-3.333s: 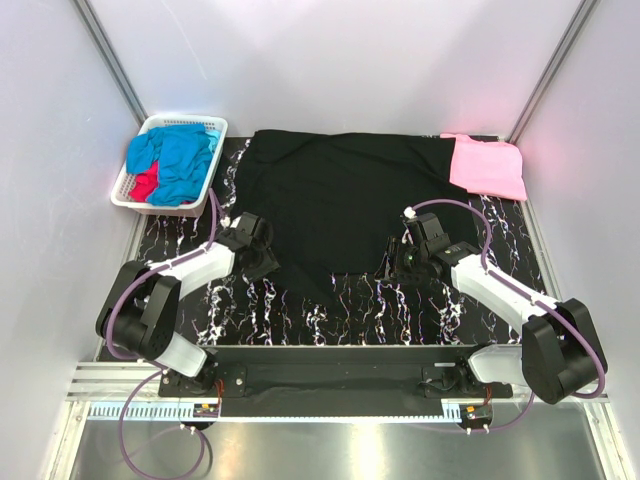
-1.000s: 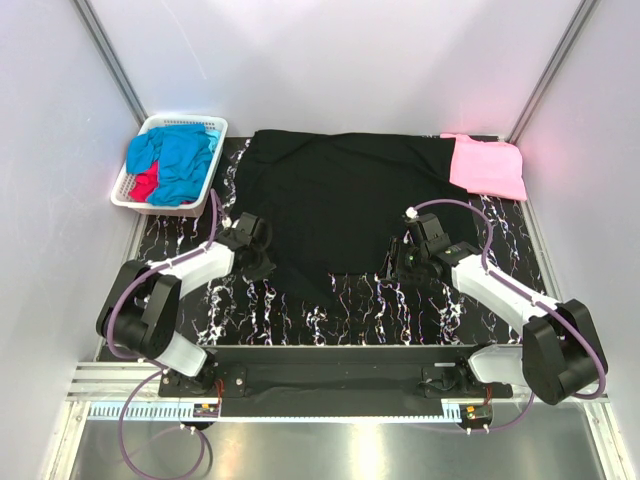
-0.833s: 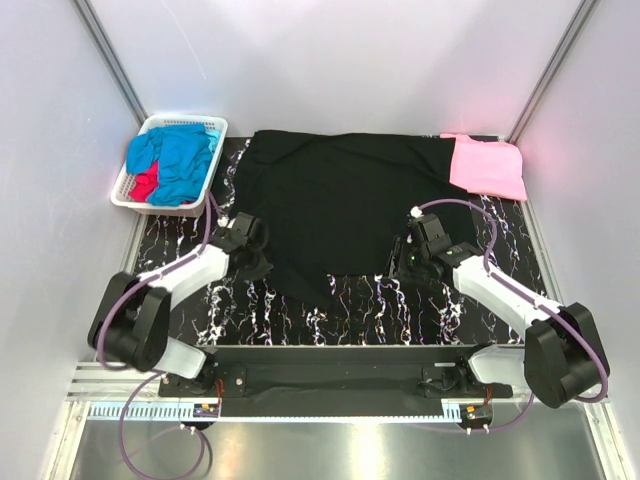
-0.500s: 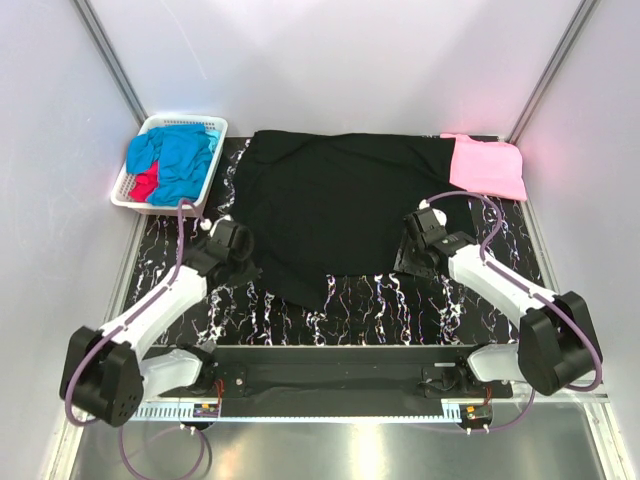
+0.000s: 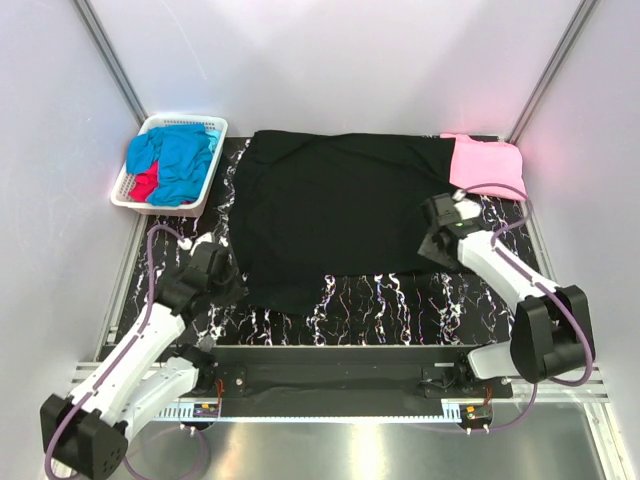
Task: Fold and stack the t-shirts
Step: Flatten the tshirt out
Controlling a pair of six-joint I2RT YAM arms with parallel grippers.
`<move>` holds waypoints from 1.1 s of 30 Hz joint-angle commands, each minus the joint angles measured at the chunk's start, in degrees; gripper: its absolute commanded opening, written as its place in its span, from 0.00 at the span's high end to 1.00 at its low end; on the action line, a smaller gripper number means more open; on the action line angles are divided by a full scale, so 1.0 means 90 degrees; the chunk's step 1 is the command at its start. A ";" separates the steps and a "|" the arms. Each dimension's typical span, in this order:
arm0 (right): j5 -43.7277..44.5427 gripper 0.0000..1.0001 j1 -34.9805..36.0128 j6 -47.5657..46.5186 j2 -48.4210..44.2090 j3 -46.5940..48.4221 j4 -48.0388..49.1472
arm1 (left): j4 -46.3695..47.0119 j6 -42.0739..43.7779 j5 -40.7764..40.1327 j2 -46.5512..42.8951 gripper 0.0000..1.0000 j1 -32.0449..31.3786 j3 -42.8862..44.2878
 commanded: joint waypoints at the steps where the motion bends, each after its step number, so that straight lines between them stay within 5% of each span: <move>1: 0.0072 0.45 -0.0731 -0.0160 -0.0142 0.0048 0.0149 | -0.0402 -0.0147 -0.0158 -0.0391 1.00 0.0007 -0.0024; 7: -0.0396 0.46 -0.1610 -0.0571 -0.0084 0.0018 0.0432 | -0.0647 -0.0235 -0.0168 -0.0645 1.00 0.0007 -0.0015; 17: -0.2516 0.50 -0.3349 -0.0660 0.0257 -0.0626 0.1204 | -0.1262 -0.0606 -0.0373 -0.1221 1.00 0.0007 0.0142; 26: -0.3288 0.51 -0.3418 -0.0533 0.0570 -0.1153 0.1624 | -0.1223 -0.0645 -0.0480 -0.1085 1.00 0.0007 0.0269; 33: -0.2957 0.55 -0.3418 -0.0328 0.0424 -0.1417 0.1595 | -0.1223 -0.0655 -0.0549 -0.1114 1.00 0.0007 0.0347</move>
